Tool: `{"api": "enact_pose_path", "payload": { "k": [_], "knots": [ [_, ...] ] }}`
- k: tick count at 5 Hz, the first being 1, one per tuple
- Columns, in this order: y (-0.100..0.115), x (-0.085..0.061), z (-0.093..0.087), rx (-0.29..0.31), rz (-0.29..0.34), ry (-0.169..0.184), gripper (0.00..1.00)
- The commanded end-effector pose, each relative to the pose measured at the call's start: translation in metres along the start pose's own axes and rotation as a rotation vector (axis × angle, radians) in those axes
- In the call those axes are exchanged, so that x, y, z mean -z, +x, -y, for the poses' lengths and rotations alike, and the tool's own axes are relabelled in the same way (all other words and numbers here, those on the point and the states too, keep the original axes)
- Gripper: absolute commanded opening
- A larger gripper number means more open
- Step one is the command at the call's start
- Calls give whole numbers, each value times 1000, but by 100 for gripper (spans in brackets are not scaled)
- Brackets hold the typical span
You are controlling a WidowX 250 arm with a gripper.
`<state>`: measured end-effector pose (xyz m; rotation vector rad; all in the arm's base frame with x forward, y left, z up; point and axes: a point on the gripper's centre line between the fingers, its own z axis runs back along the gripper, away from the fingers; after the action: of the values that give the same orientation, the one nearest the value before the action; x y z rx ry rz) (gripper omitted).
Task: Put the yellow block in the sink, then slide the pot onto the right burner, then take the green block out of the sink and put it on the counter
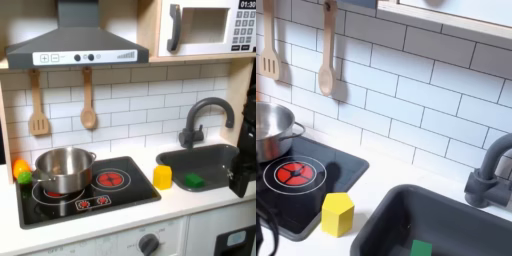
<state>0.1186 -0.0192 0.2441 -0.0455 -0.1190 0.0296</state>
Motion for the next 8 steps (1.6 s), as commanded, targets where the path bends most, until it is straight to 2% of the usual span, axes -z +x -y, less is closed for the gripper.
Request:
{"api": "enact_pose_path", "payload": {
  "k": [1, 2, 3, 4, 5, 6, 8],
  "knots": [
    [0, 0, 0, 0, -2, -1, 100],
    [10, 3, 0, -36, 9, -9, 100],
    [14, 7, 0, -29, 1, 9, 100],
    [26, 12, -1, -55, -3, -6, 100],
    [43, 15, -11, -111, 5, 10, 100],
    [60, 18, -20, -160, 8, 10, 100],
    [78, 24, -33, -210, 15, 9, 100]
  ]
}}
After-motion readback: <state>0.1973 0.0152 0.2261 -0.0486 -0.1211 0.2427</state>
